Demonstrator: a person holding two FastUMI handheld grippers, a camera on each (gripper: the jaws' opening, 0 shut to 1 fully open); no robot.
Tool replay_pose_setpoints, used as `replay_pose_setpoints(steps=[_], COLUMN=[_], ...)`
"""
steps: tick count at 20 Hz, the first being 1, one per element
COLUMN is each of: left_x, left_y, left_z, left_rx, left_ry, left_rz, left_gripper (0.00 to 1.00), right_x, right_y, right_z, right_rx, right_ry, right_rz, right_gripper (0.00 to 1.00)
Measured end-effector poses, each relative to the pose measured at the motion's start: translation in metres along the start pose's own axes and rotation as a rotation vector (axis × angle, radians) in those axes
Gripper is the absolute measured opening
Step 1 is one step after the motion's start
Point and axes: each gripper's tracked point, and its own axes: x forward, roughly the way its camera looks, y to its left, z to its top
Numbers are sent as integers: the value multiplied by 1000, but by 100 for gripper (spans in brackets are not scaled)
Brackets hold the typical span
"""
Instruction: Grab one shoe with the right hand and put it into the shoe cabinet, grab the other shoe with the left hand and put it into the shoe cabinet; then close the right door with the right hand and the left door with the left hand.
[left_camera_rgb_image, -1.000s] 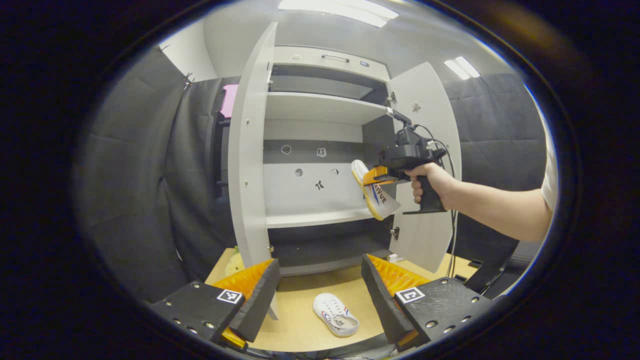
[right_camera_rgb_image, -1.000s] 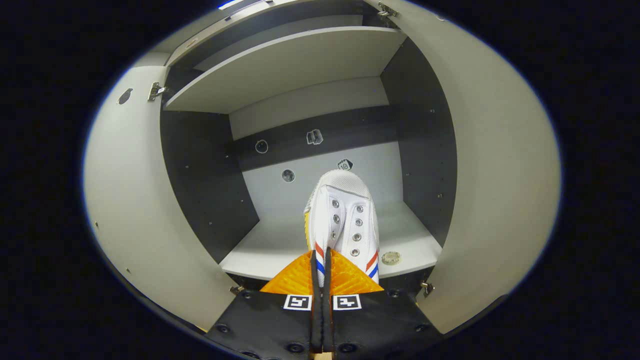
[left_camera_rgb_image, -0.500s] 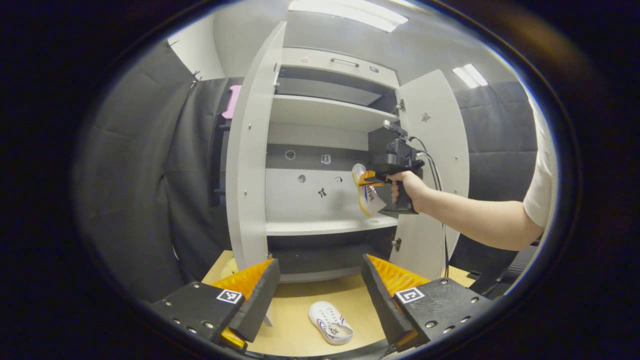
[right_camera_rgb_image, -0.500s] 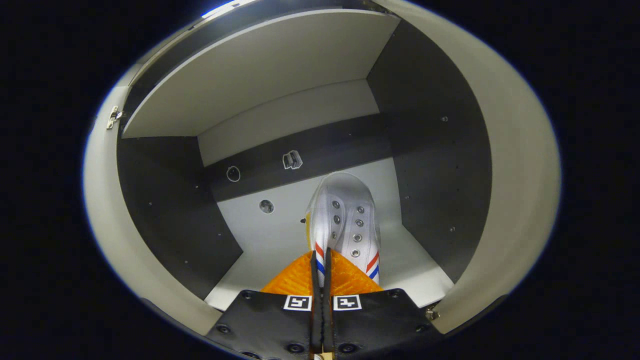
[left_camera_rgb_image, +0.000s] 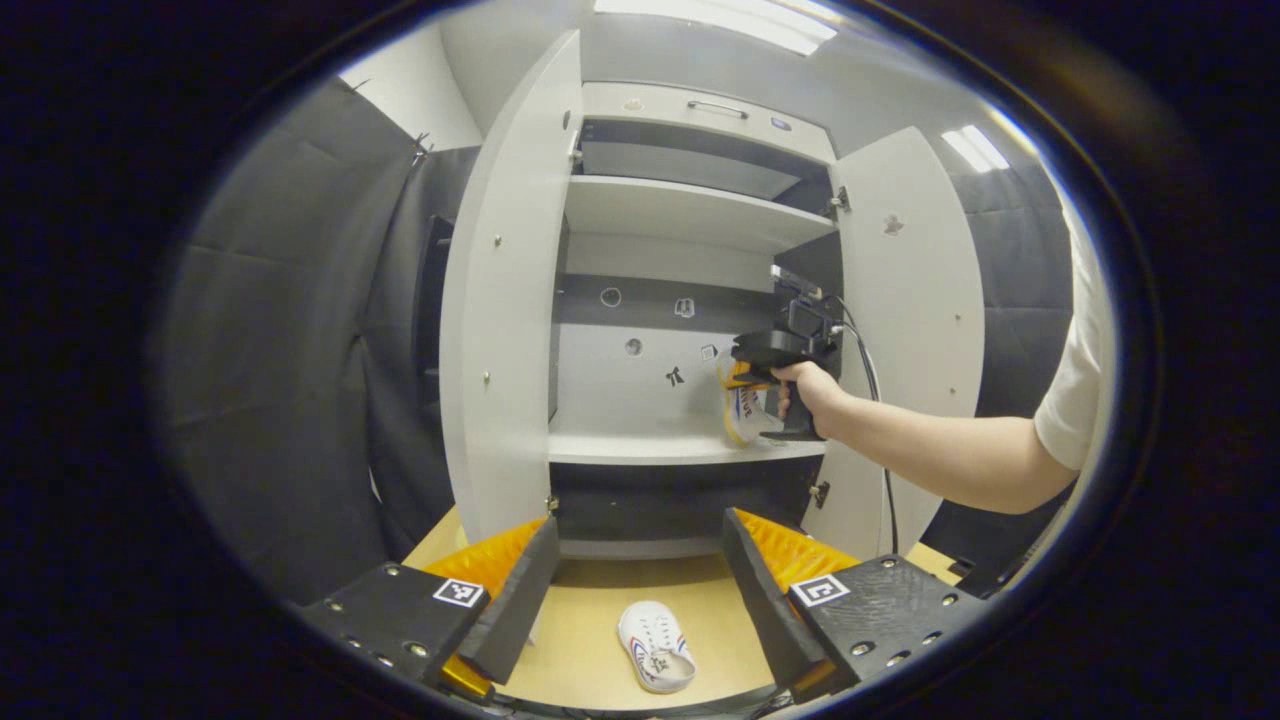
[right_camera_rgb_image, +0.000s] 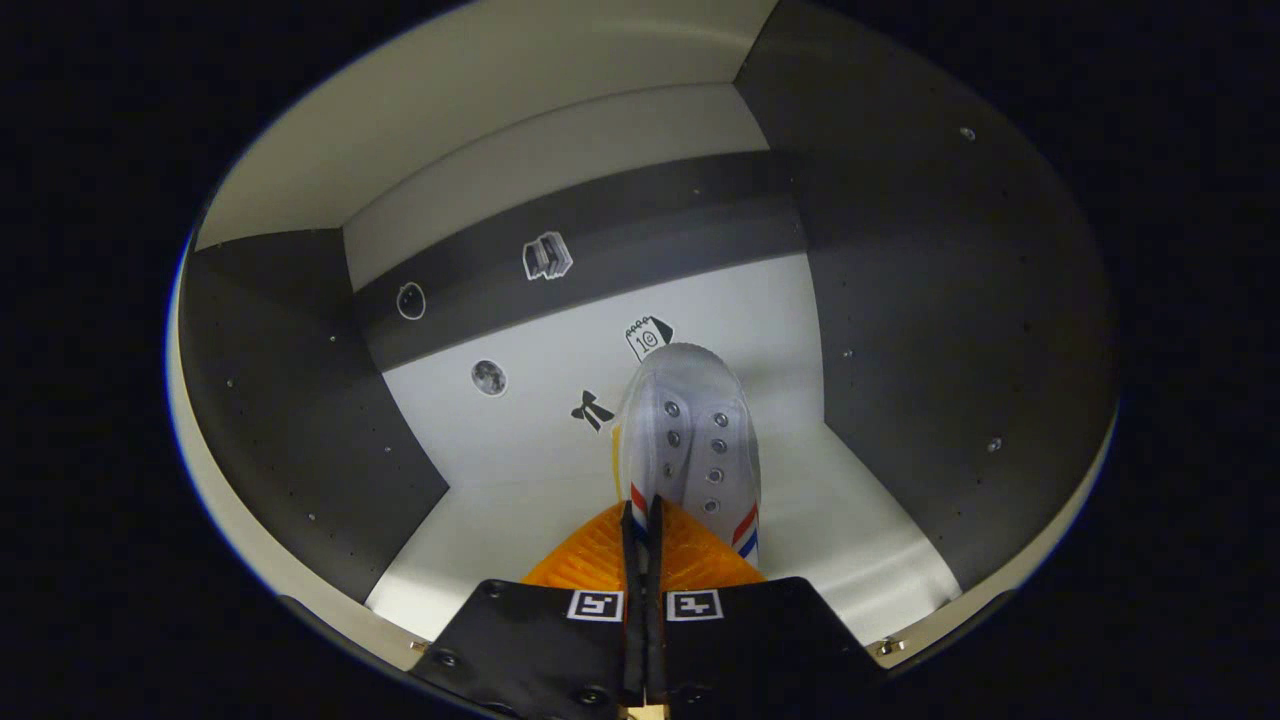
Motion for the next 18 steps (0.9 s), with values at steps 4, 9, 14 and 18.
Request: replay_pose_setpoints(steps=[4,9,14,18], left_x=[6,-1,-14,-28], left_y=[-8,1,11,29], left_z=[-3,-5,-14,-22], left_rx=[-33,-22,-98,-148], left_ry=[9,3,10,5], left_rz=[18,61,48,52], left_gripper=[95,95,94,94], right_x=[13,28,17,-18], right_y=[1,-4,17,30], right_z=[-7,-15,-16,5], right_rx=[17,21,4,-13], right_ry=[28,62,58,-32], right_rz=[15,-30,29,31], right_gripper=[2,2,29,92])
